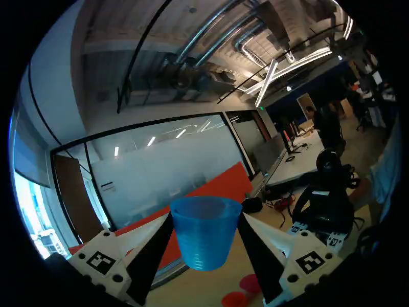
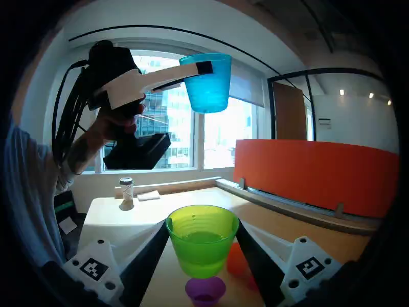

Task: Pour water

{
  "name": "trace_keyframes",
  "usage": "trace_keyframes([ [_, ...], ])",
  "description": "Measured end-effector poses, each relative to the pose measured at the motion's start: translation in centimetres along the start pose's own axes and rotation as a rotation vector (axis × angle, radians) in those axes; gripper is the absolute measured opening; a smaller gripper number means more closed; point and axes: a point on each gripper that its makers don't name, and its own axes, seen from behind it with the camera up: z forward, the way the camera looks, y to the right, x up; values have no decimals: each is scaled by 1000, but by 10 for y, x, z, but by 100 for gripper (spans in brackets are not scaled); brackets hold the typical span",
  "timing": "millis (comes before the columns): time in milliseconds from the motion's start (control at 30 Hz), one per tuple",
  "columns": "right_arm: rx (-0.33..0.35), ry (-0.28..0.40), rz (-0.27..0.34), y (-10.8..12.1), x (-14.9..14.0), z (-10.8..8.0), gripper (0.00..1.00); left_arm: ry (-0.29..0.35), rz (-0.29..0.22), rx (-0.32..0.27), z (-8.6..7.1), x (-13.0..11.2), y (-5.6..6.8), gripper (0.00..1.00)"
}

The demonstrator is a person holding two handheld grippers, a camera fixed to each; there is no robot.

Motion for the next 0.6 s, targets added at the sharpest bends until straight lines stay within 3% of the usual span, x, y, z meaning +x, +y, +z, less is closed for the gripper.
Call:
trace_keyframes([
  [400,-3,12,5,-2,8,-3,92,6,-296,-28,5,-2,-7,86],
  [600,-7,13,9,-2,10,-5,92,7,-349,-29,1,-10,-11,86],
])
